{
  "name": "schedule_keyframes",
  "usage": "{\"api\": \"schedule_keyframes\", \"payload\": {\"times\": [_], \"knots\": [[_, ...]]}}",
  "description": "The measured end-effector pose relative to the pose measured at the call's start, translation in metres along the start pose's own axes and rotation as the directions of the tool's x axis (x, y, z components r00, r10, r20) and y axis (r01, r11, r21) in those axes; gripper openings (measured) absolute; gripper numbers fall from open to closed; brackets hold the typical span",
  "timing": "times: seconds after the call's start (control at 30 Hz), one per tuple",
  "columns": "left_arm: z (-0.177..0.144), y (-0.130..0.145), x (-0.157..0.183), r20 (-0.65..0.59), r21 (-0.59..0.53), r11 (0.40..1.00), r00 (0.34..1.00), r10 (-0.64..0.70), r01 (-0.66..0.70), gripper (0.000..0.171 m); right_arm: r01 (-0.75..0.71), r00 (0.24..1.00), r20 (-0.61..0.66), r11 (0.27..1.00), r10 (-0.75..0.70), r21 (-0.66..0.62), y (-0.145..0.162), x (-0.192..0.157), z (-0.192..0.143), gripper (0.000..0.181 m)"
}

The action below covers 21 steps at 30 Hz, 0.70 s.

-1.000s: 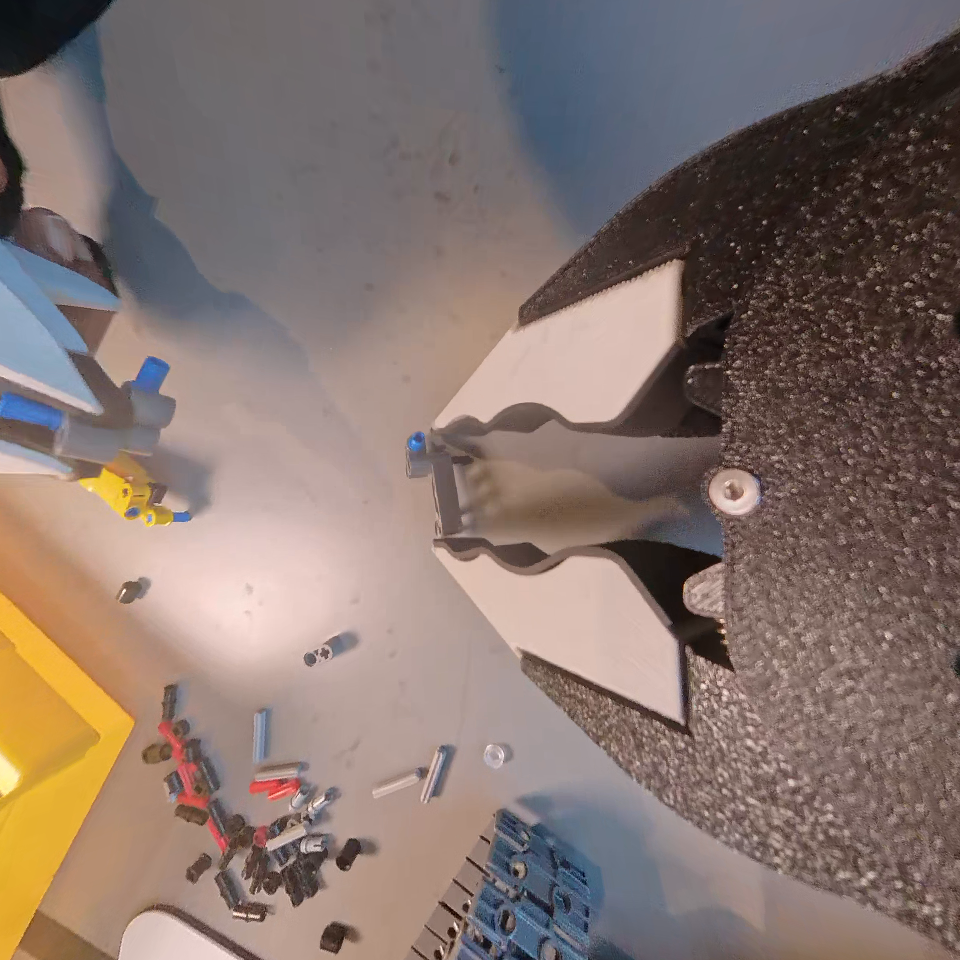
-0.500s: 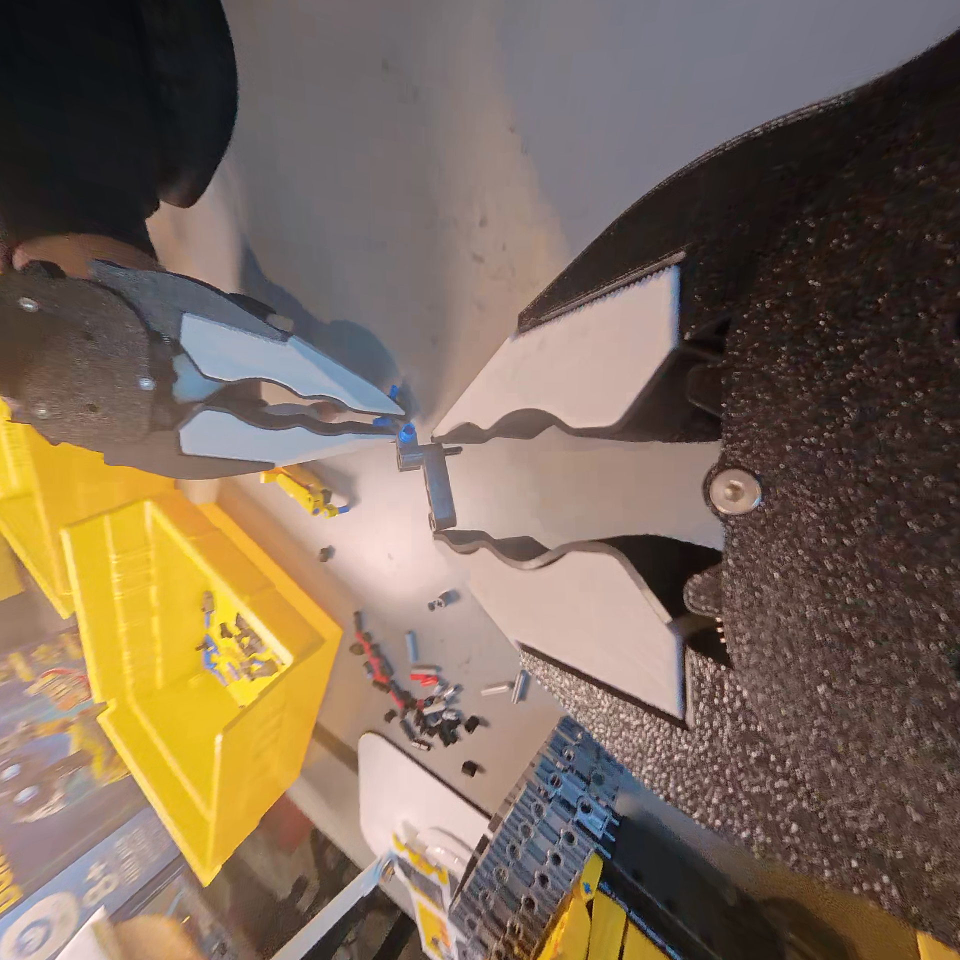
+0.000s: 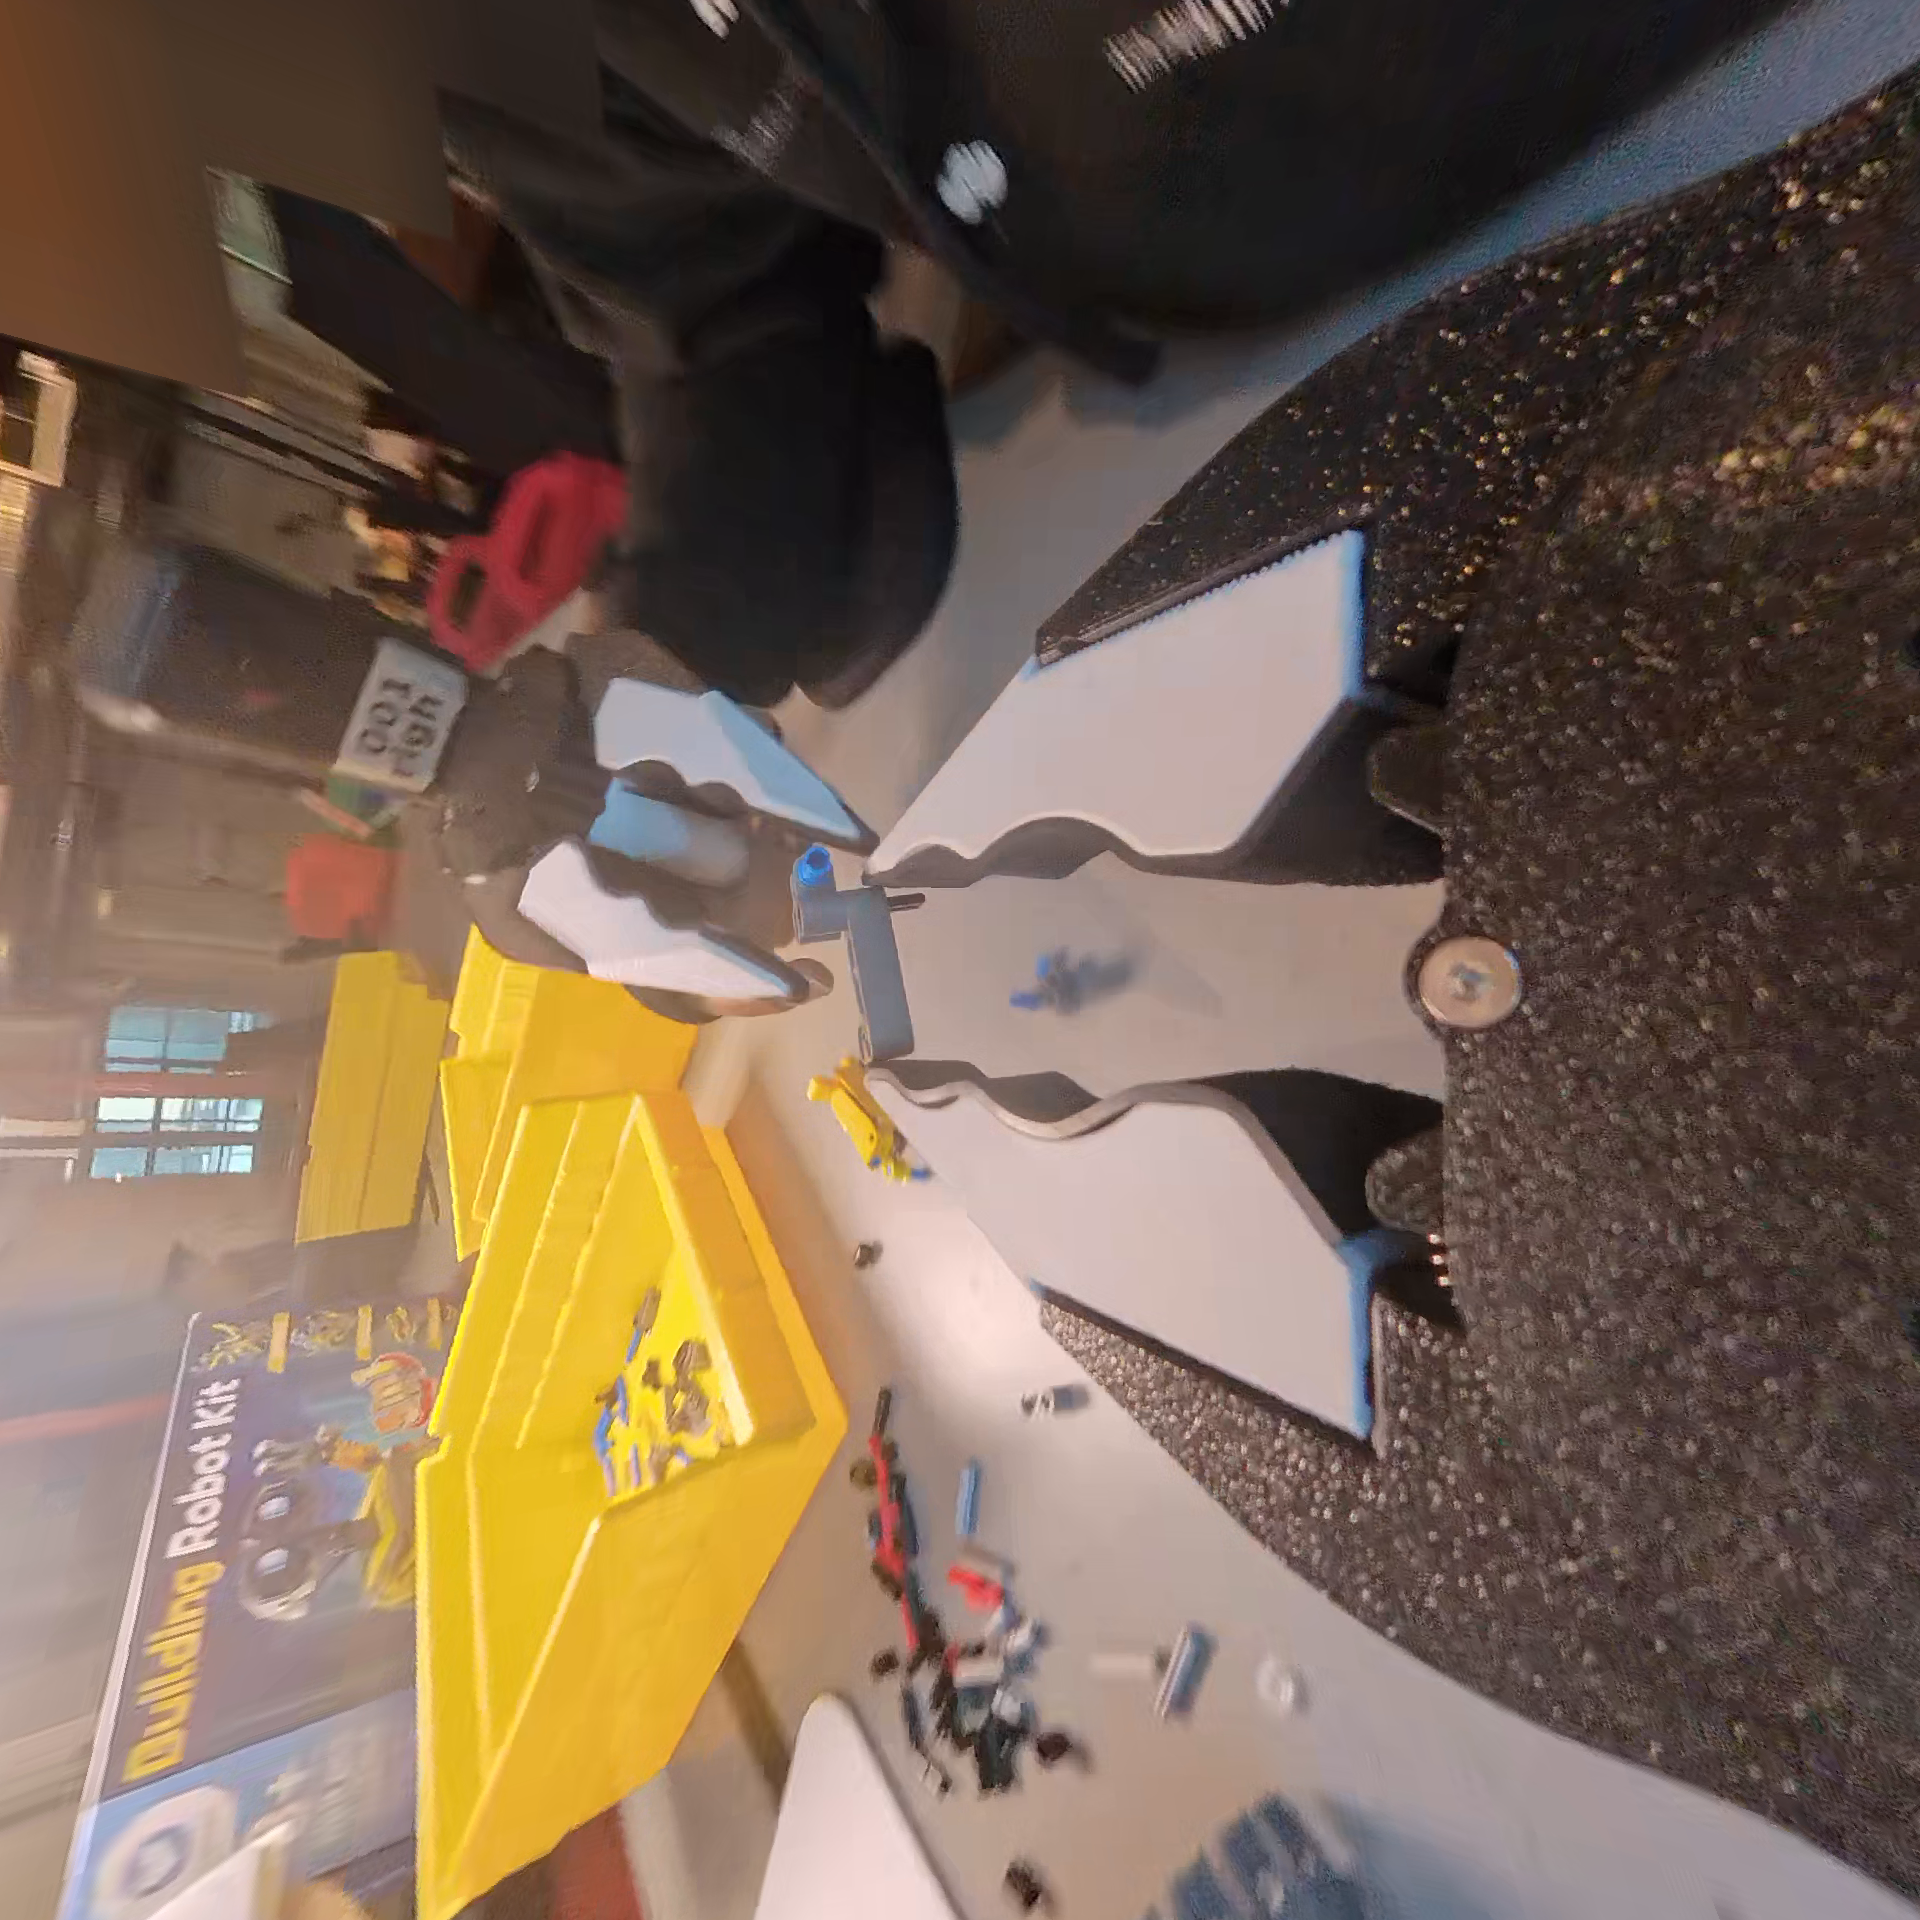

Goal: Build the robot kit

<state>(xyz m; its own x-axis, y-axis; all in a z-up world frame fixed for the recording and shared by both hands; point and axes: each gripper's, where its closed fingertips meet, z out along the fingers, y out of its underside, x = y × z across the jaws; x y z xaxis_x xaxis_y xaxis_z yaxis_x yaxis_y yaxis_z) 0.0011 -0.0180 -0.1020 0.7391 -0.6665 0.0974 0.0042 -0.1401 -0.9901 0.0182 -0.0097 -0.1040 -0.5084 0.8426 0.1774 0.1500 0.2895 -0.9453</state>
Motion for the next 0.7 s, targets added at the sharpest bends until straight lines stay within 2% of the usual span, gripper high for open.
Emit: {"api": "schedule_keyframes", "payload": {"times": [0.1, 0.2, 0.27, 0.33, 0.4, 0.47, 0.53, 0.63, 0.7], "knots": [[0.004, -0.004, 0.005, -0.109, -0.009, 0.955, 0.949, -0.295, 0.296, 0.032, 0.105, 0.994, -0.029, 0.990, -0.103, 0.089, -0.022, -0.009, 0.001, 0.030], [0.009, 0.005, 0.010, -0.156, -0.094, 0.881, 0.867, -0.473, 0.463, 0.032, 0.155, 0.988, -0.033, 0.987, -0.154, 0.050, -0.013, -0.012, 0.006, 0.029], [0.011, 0.013, 0.014, -0.168, -0.146, 0.853, 0.837, -0.521, 0.502, 0.032, 0.137, 0.991, -0.008, 0.989, -0.136, 0.049, -0.009, -0.015, 0.008, 0.016], [0.012, 0.020, 0.016, -0.164, -0.179, 0.838, 0.824, -0.542, 0.516, 0.032, 0.091, 0.996, 0.021, 0.995, -0.092, 0.035, -0.002, -0.014, 0.009, 0.011], [0.011, 0.021, 0.017, -0.173, -0.190, 0.813, 0.797, -0.579, 0.550, 0.032, -0.001, 0.998, 0.056, 0.999, -0.002, 0.054, -0.003, -0.014, 0.008, 0.010], [0.009, 0.016, 0.016, -0.192, -0.171, 0.807, 0.784, -0.590, 0.566, 0.033, -0.157, 0.985, 0.082, 0.983, 0.150, 0.094, -0.007, -0.007, 0.007, 0.008], [0.003, 0.007, 0.014, -0.215, -0.132, 0.836, 0.808, -0.549, 0.533, 0.038, -0.410, 0.907, 0.170, 0.900, 0.385, 0.149, -0.013, 0.001, 0.005, 0.007], [-0.003, 0.003, 0.004, -0.163, -0.096, 0.890, 0.875, -0.456, 0.446, 0.037, -0.762, 0.646, 0.289, 0.619, 0.706, 0.191, -0.011, 0.021, 0.006, 0.007], [-0.002, 0.010, 0.001, -0.114, -0.115, 0.920, 0.915, -0.386, 0.374, 0.037, -0.873, 0.487, 0.342, 0.447, 0.804, 0.193, -0.007, 0.029, 0.009, 0.007]]}}
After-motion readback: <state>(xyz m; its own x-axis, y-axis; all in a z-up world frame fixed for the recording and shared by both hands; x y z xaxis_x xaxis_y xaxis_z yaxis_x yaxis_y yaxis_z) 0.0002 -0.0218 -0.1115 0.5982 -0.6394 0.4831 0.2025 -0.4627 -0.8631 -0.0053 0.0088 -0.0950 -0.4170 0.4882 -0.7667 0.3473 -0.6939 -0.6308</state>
